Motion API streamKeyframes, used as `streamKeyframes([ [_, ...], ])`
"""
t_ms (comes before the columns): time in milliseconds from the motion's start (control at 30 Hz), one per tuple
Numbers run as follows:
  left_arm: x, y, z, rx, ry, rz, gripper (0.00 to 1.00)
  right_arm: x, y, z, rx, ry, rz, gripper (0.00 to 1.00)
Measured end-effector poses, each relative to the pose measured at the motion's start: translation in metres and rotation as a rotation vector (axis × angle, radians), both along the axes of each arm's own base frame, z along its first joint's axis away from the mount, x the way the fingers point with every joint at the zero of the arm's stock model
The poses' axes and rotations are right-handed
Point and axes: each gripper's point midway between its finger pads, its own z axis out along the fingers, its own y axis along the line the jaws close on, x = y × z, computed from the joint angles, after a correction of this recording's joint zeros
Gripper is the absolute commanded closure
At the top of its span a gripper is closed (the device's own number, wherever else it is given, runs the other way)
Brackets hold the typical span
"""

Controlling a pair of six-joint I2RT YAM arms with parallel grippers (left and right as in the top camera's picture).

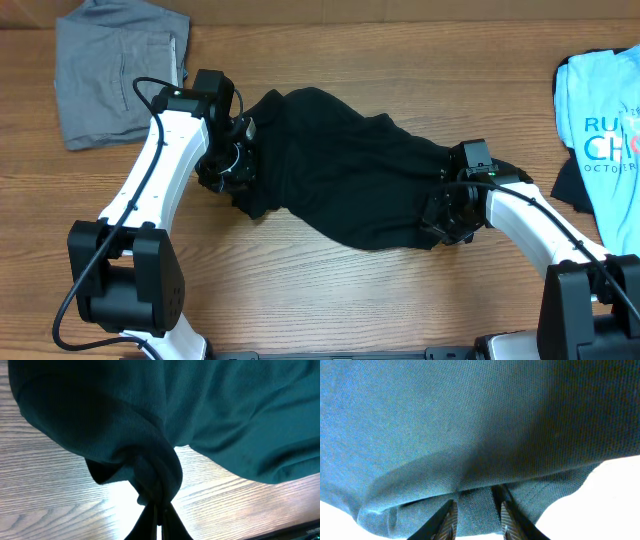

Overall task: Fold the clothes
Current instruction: 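Lower the black shirt onto the table with both grippers, still holding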

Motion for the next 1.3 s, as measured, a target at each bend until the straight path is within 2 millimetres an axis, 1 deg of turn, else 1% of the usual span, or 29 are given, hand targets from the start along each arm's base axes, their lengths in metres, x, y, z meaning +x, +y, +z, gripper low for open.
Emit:
streamKeyframes([
  [67, 0.0, 0.0, 0.0, 0.0, 0.0, 0.0, 0.96, 0.0, 0.0, 0.0, 0.0, 0.003, -0.003, 0.62],
  [100, 0.0, 0.0, 0.0, 0.0, 0.0, 0.0, 0.96, 0.0, 0.0, 0.0, 0.0, 0.003, -0.006, 0.61],
  [200, 0.0, 0.0, 0.0, 0.0, 0.0, 0.0, 0.96, -0.001, 0.0, -0.001, 0.001, 0.003, -0.006, 0.6],
  [267, 0.0, 0.0, 0.0, 0.0, 0.0, 0.0, 0.96, -0.005, -0.001, -0.005, 0.0, 0.012, -0.007, 0.61],
  [300, 0.0, 0.0, 0.0, 0.0, 0.0, 0.0, 0.96, -0.008, -0.001, -0.007, -0.001, 0.021, -0.006, 0.67],
  [400, 0.0, 0.0, 0.0, 0.0, 0.0, 0.0, 0.96, -0.014, -0.002, -0.012, -0.003, 0.036, -0.008, 0.76],
  [467, 0.0, 0.0, 0.0, 0.0, 0.0, 0.0, 0.96, -0.014, -0.002, -0.012, -0.002, 0.032, -0.011, 0.8],
  [600, 0.0, 0.0, 0.0, 0.0, 0.0, 0.0, 0.96, -0.013, -0.002, -0.012, -0.003, 0.031, -0.012, 0.94],
  [633, 0.0, 0.0, 0.0, 0.0, 0.0, 0.0, 0.96, -0.013, -0.002, -0.012, -0.002, 0.031, -0.009, 0.96],
  [833, 0.0, 0.0, 0.0, 0.0, -0.002, 0.0, 0.96, -0.016, -0.002, -0.011, -0.005, 0.047, -0.018, 0.96],
  [1033, 0.001, 0.0, 0.0, 0.0, -0.003, 0.0, 0.96, -0.011, -0.005, 0.002, -0.025, 0.062, -0.033, 0.96],
  [1200, -0.004, 0.001, 0.0, 0.002, 0.016, 0.0, 0.96, -0.008, -0.014, 0.02, -0.088, 0.087, -0.044, 0.96],
  [1300, -0.01, 0.001, 0.006, 0.006, 0.045, 0.0, 0.96, -0.007, -0.02, 0.035, -0.128, 0.102, -0.054, 0.96],
])
